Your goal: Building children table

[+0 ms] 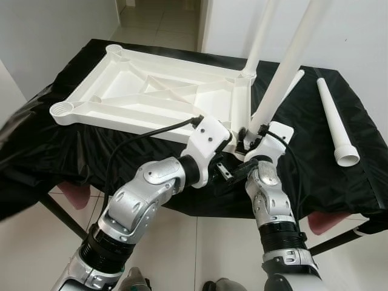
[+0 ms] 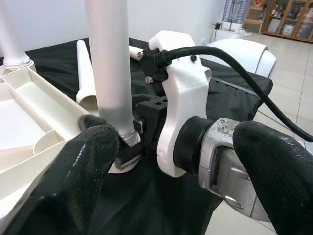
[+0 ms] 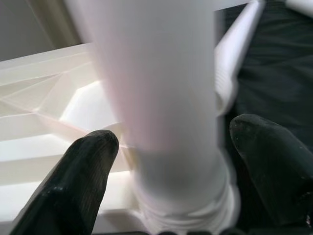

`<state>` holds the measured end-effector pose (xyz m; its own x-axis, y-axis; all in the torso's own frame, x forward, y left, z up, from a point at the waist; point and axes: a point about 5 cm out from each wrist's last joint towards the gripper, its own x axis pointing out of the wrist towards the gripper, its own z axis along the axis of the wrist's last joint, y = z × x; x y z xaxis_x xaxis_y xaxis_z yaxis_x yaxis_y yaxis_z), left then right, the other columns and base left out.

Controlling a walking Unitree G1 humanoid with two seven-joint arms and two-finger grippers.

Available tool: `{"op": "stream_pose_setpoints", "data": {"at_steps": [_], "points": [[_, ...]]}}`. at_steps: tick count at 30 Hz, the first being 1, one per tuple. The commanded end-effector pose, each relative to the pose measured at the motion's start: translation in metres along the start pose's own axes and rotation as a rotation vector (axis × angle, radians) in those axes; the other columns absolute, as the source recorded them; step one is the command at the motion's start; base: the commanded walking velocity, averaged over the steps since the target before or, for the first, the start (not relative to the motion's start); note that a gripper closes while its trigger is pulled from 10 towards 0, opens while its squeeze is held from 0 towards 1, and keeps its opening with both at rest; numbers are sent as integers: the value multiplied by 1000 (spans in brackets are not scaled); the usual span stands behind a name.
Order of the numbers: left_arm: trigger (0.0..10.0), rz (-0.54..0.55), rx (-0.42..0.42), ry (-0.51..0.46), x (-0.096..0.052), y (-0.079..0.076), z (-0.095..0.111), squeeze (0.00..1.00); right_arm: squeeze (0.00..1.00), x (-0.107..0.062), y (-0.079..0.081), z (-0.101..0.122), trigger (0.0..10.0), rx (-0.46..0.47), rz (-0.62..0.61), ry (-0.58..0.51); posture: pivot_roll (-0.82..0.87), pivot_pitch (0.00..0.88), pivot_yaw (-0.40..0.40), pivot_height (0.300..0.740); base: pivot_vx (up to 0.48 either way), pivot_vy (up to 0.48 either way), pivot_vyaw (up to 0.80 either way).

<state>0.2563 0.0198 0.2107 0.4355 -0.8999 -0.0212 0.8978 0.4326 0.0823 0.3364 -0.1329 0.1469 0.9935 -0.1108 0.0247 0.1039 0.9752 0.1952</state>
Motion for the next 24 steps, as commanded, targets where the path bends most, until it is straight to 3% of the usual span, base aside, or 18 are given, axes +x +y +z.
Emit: {"op": "stream_pose_setpoints", "data": {"at_steps": [1,2,10,12,14,24], "points": [[10000,-1,5,-10,0,-1,1,0,0,1,-2,2,10000,11,103,-6,62,0,-61,740,0,0,0],[10000,1,4,-11,0,-1,1,0,0,3,-6,5,10000,-3,162,-17,63,0,-63,740,0,0,0],[10000,7,1,-14,0,-1,2,0,0,13,-24,9,10000,-70,243,-18,62,1,-64,740,0,0,0],[10000,12,-3,-11,0,1,1,0,0,23,-40,14,10000,-137,292,-12,63,7,-61,740,0,0,0],[10000,14,-4,-9,0,1,0,0,0,27,-45,16,10000,-158,307,-11,63,8,-60,740,0,0,0],[10000,35,2,44,-4,6,-12,0,0,33,-46,17,10000,-225,573,33,76,9,-56,740,0,0,0]]}}
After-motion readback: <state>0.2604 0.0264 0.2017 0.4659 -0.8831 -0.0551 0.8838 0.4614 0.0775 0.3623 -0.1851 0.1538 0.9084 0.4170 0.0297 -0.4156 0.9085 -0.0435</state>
